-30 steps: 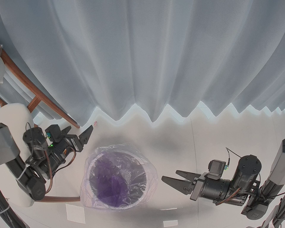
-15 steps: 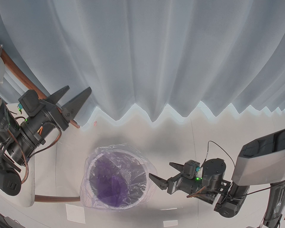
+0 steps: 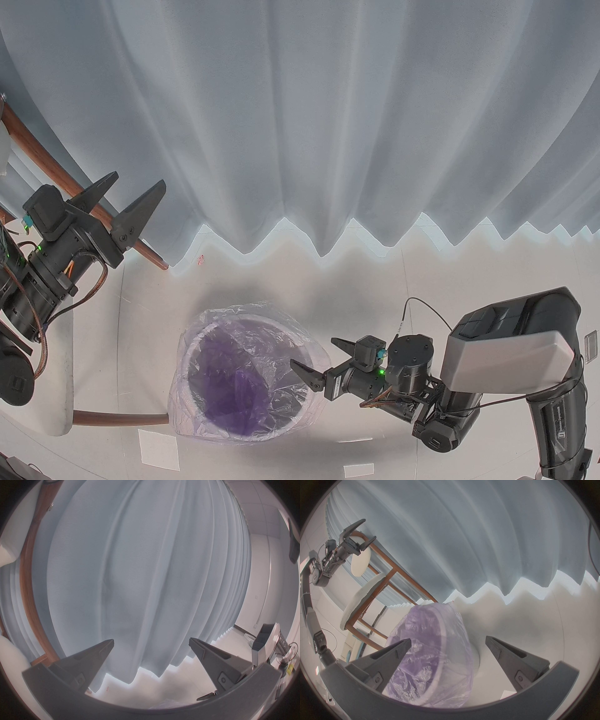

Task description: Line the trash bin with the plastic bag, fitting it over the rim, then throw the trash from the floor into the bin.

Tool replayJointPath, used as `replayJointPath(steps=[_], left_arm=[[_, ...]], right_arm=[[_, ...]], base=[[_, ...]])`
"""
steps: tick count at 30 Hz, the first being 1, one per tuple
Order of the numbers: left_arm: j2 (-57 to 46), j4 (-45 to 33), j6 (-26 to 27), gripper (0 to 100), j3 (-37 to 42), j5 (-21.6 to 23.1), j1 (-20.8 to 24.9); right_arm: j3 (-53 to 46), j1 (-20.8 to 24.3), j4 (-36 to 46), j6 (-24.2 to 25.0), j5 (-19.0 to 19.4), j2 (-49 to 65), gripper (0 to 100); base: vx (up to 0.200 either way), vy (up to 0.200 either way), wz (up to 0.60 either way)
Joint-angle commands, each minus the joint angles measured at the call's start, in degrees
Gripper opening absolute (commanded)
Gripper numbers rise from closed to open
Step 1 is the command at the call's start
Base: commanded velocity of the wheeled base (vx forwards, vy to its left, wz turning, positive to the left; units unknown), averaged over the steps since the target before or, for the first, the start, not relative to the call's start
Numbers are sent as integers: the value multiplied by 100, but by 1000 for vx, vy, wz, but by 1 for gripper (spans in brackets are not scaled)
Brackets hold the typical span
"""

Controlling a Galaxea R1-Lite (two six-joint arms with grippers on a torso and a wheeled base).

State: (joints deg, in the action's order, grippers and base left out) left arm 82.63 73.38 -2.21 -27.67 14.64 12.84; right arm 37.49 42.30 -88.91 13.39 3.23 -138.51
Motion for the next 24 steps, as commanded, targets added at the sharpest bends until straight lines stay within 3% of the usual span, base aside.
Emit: replayJointPath(steps=[1,3,10,11,24], left_arm=[[131,45,89,100,43,-5,0],[184,54,98,100,43,-5,-36],[236,63,159,100,104,-5,-9],[245,63,168,100,104,-5,-9],[245,63,177,100,131,-5,-36]], right_arm=[[-4,-29,-92,41,46,-247,100],[-66,-29,-101,41,204,-255,100],[22,-3,-101,41,213,-185,100],[22,-3,-101,50,213,-159,0],[4,-29,-109,77,196,-53,0]], base=[[0,0,0],[0,0,0],[0,0,0],[0,0,0],[0,0,0]])
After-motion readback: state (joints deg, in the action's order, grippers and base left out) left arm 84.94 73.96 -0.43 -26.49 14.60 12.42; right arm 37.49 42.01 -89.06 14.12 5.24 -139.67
